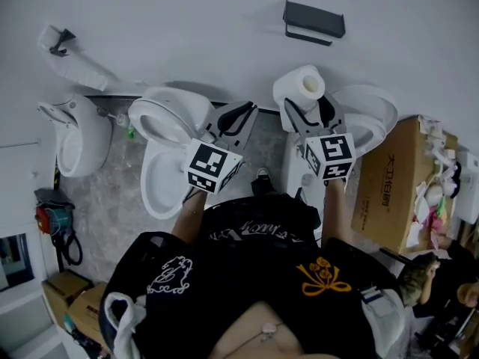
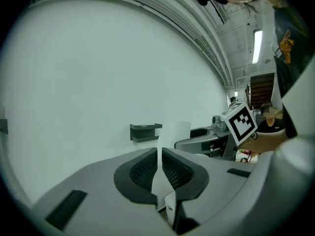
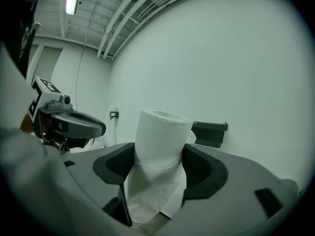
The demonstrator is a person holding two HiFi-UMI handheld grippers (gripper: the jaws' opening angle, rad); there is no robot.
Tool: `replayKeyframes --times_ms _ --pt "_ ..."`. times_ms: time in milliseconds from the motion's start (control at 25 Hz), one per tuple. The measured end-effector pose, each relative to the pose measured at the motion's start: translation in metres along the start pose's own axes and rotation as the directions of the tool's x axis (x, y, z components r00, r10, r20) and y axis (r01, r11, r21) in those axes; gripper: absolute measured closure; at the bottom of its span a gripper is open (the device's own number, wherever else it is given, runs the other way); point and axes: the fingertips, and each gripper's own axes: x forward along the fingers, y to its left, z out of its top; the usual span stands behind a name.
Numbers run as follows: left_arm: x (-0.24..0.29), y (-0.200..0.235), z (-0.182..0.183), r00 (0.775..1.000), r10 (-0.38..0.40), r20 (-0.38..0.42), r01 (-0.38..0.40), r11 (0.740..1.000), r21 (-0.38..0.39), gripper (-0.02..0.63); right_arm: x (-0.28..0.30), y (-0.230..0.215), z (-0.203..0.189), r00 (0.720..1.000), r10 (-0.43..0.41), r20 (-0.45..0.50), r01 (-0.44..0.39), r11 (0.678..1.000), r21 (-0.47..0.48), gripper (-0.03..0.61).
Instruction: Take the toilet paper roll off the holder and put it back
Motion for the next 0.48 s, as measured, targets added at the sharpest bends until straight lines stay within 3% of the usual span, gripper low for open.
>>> replayKeyframes --times_ms 480 --pt "-0.002 -0.016 -0.002 1.0 -0.029 -0.002 0.029 1.0 0.009 0.574 -0.015 0.021 -0.06 0.997 -0.012 -0.077 0.018 0.997 0.08 0.262"
